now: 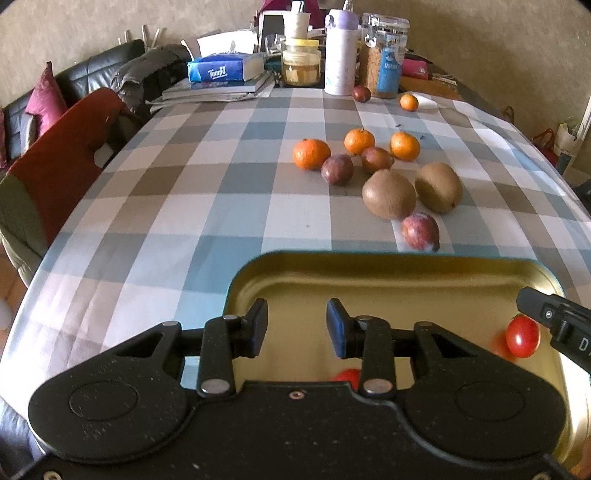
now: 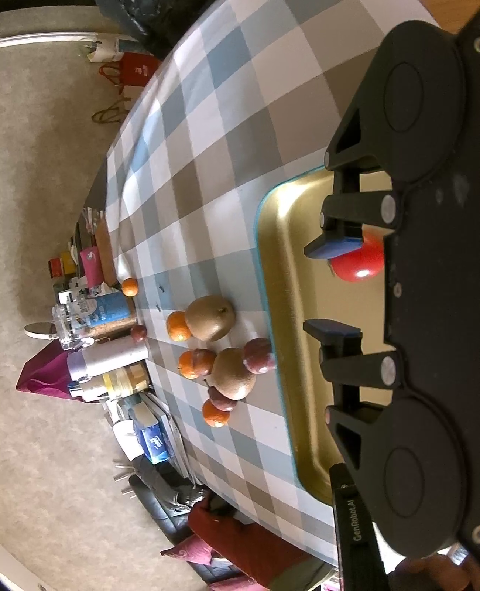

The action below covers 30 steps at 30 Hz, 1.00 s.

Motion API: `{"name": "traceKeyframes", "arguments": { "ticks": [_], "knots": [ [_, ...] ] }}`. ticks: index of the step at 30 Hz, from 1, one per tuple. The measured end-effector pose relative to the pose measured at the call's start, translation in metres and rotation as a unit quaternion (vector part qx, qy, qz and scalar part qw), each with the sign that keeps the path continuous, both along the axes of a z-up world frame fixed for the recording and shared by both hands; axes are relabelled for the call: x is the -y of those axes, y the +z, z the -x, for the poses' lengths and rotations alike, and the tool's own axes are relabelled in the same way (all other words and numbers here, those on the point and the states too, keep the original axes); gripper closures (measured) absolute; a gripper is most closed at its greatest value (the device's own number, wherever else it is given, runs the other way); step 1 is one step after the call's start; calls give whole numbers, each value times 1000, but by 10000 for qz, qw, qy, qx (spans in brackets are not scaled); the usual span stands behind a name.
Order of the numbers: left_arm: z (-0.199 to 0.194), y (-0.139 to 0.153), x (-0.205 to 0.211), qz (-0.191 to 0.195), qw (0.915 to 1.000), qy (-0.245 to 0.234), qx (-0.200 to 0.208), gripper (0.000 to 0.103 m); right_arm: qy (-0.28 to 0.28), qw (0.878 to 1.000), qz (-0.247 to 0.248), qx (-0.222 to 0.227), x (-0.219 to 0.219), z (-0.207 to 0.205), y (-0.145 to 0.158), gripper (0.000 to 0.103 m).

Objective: Organize fruits
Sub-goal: 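Move both open tools past the tray toward the mandarins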

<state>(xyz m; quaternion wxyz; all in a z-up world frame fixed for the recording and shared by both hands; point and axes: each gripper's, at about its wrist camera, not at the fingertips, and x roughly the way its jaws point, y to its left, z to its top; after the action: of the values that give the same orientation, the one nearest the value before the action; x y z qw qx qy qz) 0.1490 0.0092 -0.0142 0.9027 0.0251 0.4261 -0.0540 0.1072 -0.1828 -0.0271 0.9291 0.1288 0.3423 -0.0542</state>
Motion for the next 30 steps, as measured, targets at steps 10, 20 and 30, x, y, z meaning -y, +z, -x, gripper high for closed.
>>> {"name": "traceKeyframes", "arguments": {
  "ticks": [10, 20, 30],
  "knots": [
    [-19, 10, 6, -23, 9999, -38, 127, 57, 174, 9997, 111, 143, -4, -21, 10, 63],
    [-49, 21, 13, -27, 9996, 34, 267, 57, 255, 9994, 193, 149, -6, -54, 15, 63],
    [-93, 27, 24, -79, 9995, 161, 251, 57, 179, 9998, -21, 54, -2, -102, 24, 63]
  ]
}}
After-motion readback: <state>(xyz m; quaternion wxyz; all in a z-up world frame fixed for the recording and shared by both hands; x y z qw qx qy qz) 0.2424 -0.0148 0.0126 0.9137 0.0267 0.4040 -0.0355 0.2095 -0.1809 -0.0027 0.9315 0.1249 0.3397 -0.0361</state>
